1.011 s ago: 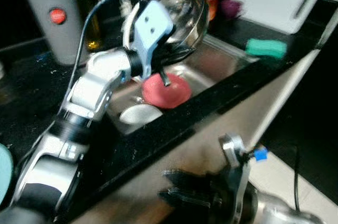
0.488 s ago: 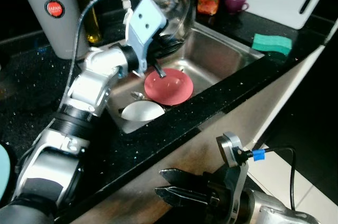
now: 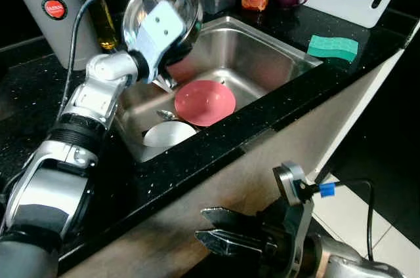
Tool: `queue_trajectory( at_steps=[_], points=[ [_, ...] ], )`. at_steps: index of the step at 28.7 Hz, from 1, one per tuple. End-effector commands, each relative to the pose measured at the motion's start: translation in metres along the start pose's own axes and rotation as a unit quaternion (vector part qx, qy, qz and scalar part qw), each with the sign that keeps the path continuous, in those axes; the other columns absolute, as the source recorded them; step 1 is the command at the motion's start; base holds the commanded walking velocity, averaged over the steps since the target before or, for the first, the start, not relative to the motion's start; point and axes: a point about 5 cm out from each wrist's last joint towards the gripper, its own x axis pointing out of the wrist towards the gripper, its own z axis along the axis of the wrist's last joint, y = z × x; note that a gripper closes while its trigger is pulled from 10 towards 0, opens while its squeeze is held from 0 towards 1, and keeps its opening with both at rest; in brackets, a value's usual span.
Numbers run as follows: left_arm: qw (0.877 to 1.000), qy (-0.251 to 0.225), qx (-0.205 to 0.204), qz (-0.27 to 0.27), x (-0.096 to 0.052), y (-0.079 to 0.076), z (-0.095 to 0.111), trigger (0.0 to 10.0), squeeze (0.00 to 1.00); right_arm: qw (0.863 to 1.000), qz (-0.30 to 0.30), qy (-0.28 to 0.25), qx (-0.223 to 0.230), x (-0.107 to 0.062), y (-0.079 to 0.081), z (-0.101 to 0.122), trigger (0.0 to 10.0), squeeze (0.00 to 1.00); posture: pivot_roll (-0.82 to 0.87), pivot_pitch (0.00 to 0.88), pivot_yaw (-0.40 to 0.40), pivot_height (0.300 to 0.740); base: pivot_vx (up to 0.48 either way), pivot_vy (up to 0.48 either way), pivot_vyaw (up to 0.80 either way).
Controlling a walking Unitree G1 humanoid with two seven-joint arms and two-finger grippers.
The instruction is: Kitchen organization
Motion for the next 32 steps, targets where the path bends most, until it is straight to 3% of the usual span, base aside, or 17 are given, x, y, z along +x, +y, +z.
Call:
queue_trajectory(
  at_steps=[1,3,6,8,16,20,26,32],
  points=[
    [1.000,0.014,0.020,-0.013,-0.003,0.003,-0.002,10.0,0.00,1.000,0.005,0.002,0.004,0.001,0.004,-0.001,10.0,0.00,-0.02,0.116,0.070,0.740,0.000,0.000,0.00],
    [0.997,0.047,0.015,-0.052,-0.004,-0.004,-0.019,10.0,0.00,1.000,0.003,0.002,0.005,0.000,0.006,-0.001,10.0,0.00,-0.02,0.135,0.071,0.740,0.000,0.000,0.00],
    [0.997,0.050,0.008,-0.063,-0.005,-0.006,-0.022,10.0,0.00,1.000,0.003,0.001,0.005,0.000,0.008,-0.001,10.0,0.00,-0.02,0.140,0.071,0.740,0.000,0.000,0.00],
    [0.995,0.022,-0.034,-0.092,-0.004,-0.008,-0.021,10.0,0.00,1.000,0.002,0.000,0.010,0.000,0.012,-0.001,10.0,0.00,-0.03,0.167,0.078,0.740,0.000,0.000,0.00],
    [0.988,-0.019,-0.064,-0.137,0.004,-0.014,-0.012,10.0,0.00,1.000,-0.001,-0.001,0.016,0.000,0.019,-0.003,10.0,0.00,-0.05,0.193,0.087,0.740,0.000,0.000,0.00],
    [0.983,-0.025,-0.067,-0.166,0.007,-0.021,-0.012,10.0,0.00,1.000,-0.003,-0.002,0.018,0.000,0.021,-0.003,10.0,0.00,-0.05,0.196,0.089,0.740,0.000,0.000,0.00],
    [0.972,0.013,-0.042,-0.230,0.011,-0.042,-0.026,10.0,0.00,1.000,-0.006,-0.004,0.022,0.001,0.025,-0.003,10.0,0.00,-0.06,0.209,0.102,0.740,0.000,0.000,0.00],
    [0.965,0.020,-0.045,-0.258,0.013,-0.053,-0.031,10.0,0.00,1.000,-0.008,-0.004,0.021,0.002,0.024,-0.003,10.0,0.00,-0.06,0.204,0.103,0.740,0.000,0.000,0.00]
  ],
)
